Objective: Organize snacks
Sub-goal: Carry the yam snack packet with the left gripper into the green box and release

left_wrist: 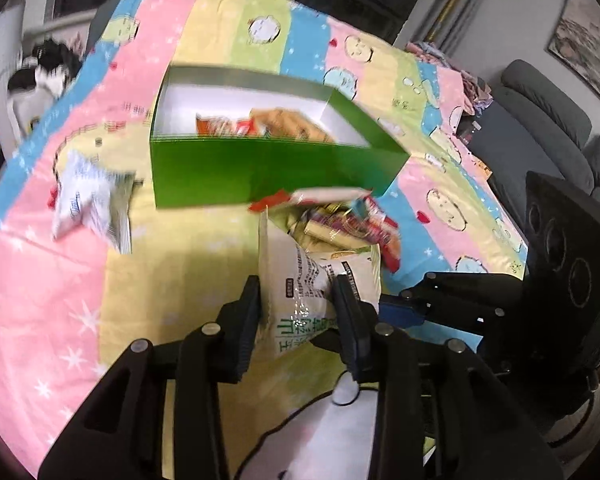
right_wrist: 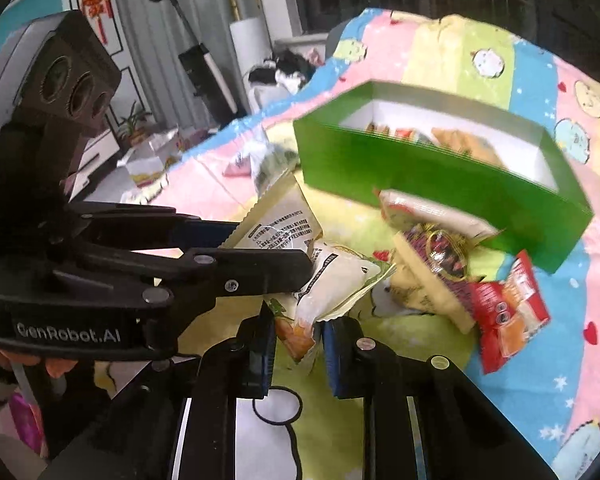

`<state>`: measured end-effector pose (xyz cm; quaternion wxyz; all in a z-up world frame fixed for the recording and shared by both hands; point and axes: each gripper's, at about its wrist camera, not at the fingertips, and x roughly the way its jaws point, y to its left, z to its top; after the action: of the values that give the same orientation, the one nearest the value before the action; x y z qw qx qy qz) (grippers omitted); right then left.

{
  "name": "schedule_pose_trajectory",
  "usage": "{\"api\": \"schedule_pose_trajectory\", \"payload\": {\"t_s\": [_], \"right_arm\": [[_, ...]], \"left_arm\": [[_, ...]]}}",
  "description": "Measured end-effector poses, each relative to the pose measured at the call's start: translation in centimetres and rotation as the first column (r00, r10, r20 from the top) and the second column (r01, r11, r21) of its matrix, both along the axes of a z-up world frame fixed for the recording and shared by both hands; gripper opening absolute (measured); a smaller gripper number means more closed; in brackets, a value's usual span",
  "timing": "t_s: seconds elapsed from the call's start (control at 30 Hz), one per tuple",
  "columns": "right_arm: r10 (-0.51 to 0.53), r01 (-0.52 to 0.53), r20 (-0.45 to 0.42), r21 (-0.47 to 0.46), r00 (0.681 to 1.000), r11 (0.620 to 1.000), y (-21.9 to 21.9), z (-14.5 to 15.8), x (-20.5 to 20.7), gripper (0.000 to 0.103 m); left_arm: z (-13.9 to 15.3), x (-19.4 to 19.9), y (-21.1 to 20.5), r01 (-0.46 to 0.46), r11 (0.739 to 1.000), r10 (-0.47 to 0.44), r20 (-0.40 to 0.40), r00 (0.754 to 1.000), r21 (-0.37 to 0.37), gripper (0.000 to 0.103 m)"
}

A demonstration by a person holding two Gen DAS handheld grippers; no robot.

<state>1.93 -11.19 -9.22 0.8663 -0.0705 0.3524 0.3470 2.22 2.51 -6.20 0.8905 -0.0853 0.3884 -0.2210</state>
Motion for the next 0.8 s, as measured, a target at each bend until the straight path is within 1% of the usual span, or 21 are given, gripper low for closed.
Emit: {"api": "schedule_pose_trajectory", "payload": {"t_s": [0.07, 0.17, 0.4, 0.57, 0.8], "right_arm": [[-0.006, 0.006, 0.035, 0.009, 0.999, 1.0, -0.4, 0.9, -0.4, 0.022], [-0.009, 0.008, 0.094, 0.01, 0.996, 1.0, -0.9, 2.4, -0.8, 0.022], [-0.037, 0.03, 0.177, 0.047, 0.984, 0.998, -2.3, 5.9, -0.6, 0.022], [-0.056, 0.044, 0.216, 0.061, 0.975, 0.997, -3.2, 7.3, -0.4, 0.022], [-0.069, 0.052, 0.235, 0.078, 0.969, 0.996, -3.8, 8.3, 0.4, 0.022]], "left_arm": [[1.0, -0.2, -0.2, -0.001, 1.0, 0.001, 0.029, 1.0, 0.001, 0.036], [2.5, -0.2, -0.8, -0.002, 1.0, 0.0, 0.08, 0.997, 0.025, 0.036], [5.8, -0.1, -1.7, 0.006, 0.999, -0.013, 0.172, 0.985, 0.041, 0.036], [7.1, 0.3, -2.4, 0.015, 0.999, -0.025, 0.201, 0.979, 0.051, 0.036], [8.2, 1.1, -3.0, 0.018, 0.998, -0.032, 0.222, 0.975, 0.065, 0.036]]}}
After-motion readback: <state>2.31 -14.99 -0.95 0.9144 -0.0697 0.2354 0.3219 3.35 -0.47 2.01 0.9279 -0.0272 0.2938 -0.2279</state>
